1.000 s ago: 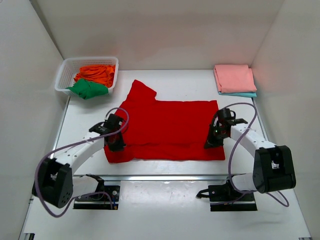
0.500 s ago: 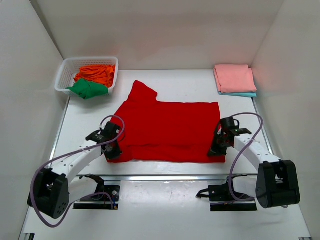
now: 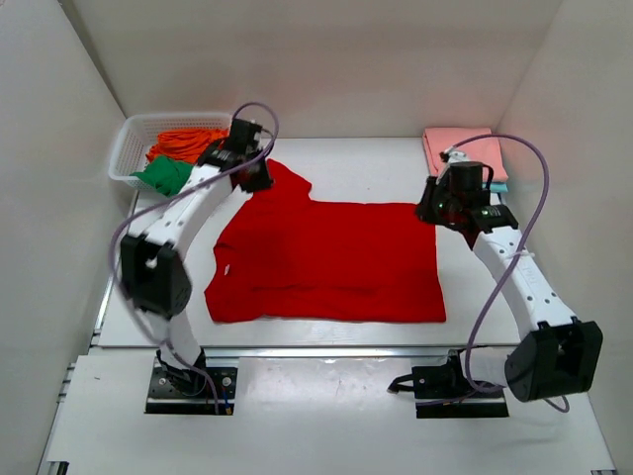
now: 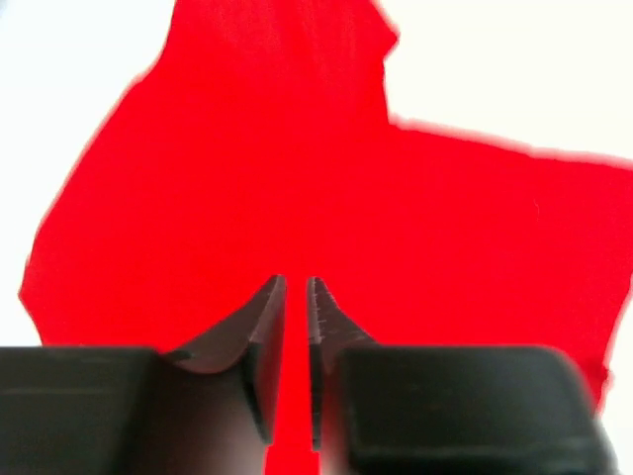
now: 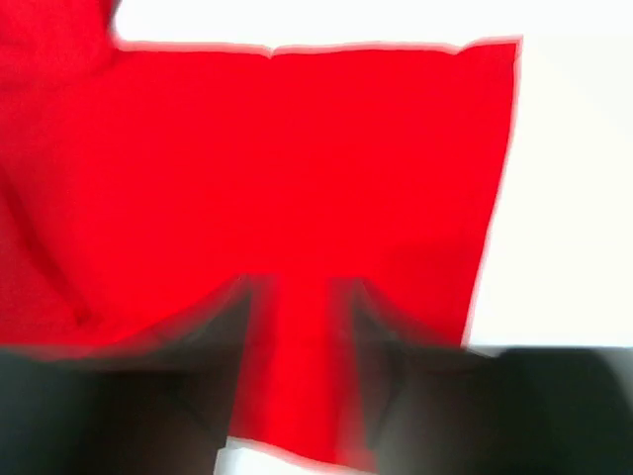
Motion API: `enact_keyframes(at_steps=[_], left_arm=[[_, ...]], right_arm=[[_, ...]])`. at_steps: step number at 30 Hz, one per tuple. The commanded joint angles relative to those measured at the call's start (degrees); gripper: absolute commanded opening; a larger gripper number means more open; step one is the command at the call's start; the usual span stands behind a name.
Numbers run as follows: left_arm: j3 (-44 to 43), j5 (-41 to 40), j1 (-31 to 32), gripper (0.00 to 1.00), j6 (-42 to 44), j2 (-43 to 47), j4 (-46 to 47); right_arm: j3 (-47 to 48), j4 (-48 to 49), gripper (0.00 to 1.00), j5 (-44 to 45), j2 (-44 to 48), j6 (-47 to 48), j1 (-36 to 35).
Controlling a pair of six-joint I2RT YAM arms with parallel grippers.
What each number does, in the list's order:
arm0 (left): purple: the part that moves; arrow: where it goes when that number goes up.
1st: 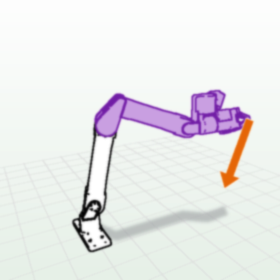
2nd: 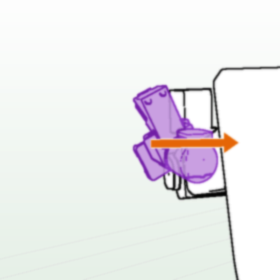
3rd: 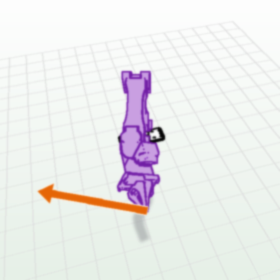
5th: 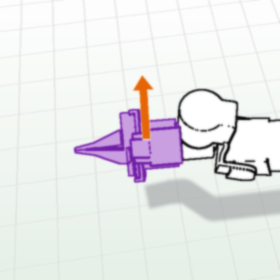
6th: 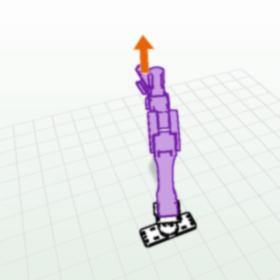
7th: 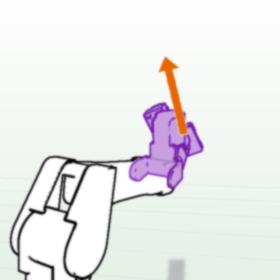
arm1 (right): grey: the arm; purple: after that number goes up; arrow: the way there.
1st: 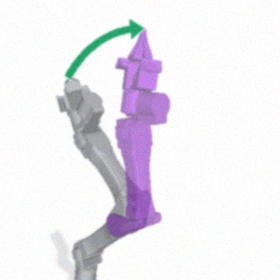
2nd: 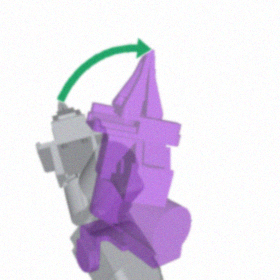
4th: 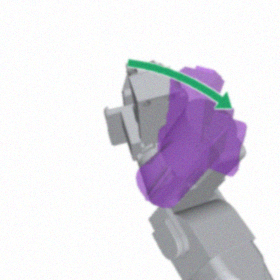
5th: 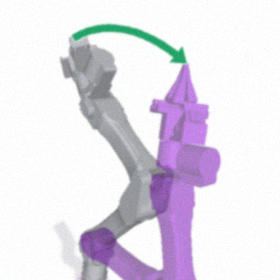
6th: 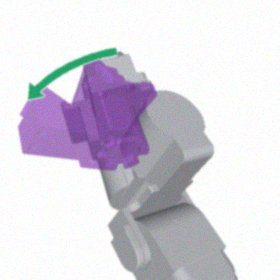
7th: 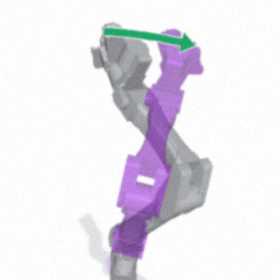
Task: Fold and stack the t-shirts
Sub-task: Fold the flattened tshirt in 1/3 of the way, then grap the side of the flattened tshirt furthest away from the robot with both arms
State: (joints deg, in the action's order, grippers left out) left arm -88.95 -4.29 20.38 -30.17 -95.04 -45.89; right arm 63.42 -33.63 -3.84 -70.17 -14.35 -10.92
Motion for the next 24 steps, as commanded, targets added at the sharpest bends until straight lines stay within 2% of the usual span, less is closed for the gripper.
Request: enact_keyframes(at_steps=[1,2,3,4,5,7,8,10,14,16,19,24], left_arm=[[-15.0,-4.0,-1.7,0.27,5.6,-15.6,0.4],[-22.8,-4.3,-2.0,0.3,5.6,-18.6,-0.3],[-27.0,-4.3,-3.0,0.34,5.6,-24.9,-2.4],[-35.7,-4.0,-3.7,0.36,5.8,-31.3,-4.8],[-44.4,-4.0,-4.3,0.41,5.5,-34.6,-6.2],[-56.6,-4.2,-6.0,0.54,4.5,-45.8,-9.5],[-62.1,-4.4,-6.7,0.55,4.0,-47.8,-9.7],[-62.7,-5.1,-8.2,0.56,2.3,-51.7,-7.1],[-50.3,-5.4,-10.4,0.56,1.4,-49.4,4.5],[-52.1,-6.1,-10.7,0.56,1.6,-51.7,5.1],[-59.5,-5.3,-10.3,0.57,1.7,-56.9,2.7],[-55.1,-4.2,-9.4,0.58,0.8,-56.8,8.4]], right_arm=[[0.6,14.4,0.0,-2.4,-5.3,1.9,6.8],[1.7,14.8,0.0,-2.0,-9.2,2.7,7.2],[4.9,13.2,0.0,-0.1,-11.3,3.3,7.5],[9.1,11.7,0.0,0.5,-15.7,4.3,7.9],[10.9,10.3,0.04,1.5,-19.8,4.9,7.8],[15.8,9.7,0.07,1.6,-24.4,6.7,8.2],[16.5,9.8,0.12,1.3,-26.4,7.0,8.1],[17.9,10.3,0.13,1.7,-29.5,7.1,7.9],[20.3,10.1,0.18,2.7,-34.4,7.6,7.1],[21.5,9.6,0.22,3.1,-36.6,7.4,7.5],[22.4,10.3,0.26,3.0,-39.0,6.2,7.8],[22.8,11.0,0.25,2.4,-41.0,5.0,8.6]])
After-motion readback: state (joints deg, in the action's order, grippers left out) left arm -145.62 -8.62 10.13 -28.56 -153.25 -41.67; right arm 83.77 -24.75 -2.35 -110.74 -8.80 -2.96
